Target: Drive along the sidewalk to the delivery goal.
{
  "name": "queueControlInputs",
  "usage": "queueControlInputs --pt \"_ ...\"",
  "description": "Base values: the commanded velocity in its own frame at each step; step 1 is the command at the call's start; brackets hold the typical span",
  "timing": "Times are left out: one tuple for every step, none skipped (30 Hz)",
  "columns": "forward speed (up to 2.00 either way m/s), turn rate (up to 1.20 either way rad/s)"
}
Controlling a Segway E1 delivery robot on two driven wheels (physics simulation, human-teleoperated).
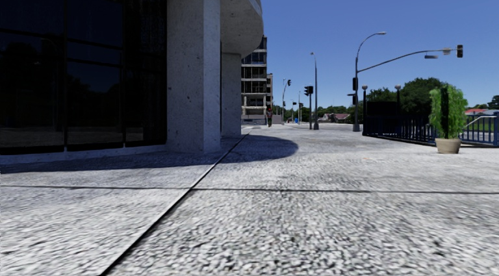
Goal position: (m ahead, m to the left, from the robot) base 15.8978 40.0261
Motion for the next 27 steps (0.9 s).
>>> queueControlInputs --pt "2.0 0.0" --pt "2.0 0.0" --pt "2.0 0.0" --pt "2.0 0.0" --pt "2.0 0.0" --pt "2.0 -0.1" --pt "2.0 -0.21" --pt "2.0 -0.23" --pt "2.0 -0.23" --pt "2.0 -0.24" --pt "2.0 -0.24" --pt "2.0 -0.24" --pt "2.0 -0.24" --pt "2.0 -0.24" --pt "2.0 -0.24" --pt "2.0 -0.24" --pt "2.0 -0.24" --pt "2.0 -0.24" --pt "2.0 -0.24" --pt "2.0 -0.24" --pt "2.0 -0.24" --pt "2.0 -0.14" --pt "2.0 -0.01" --pt "2.0 0.0" --pt "2.0 0.0" --pt "2.0 0.0" --pt "2.0 0.0"
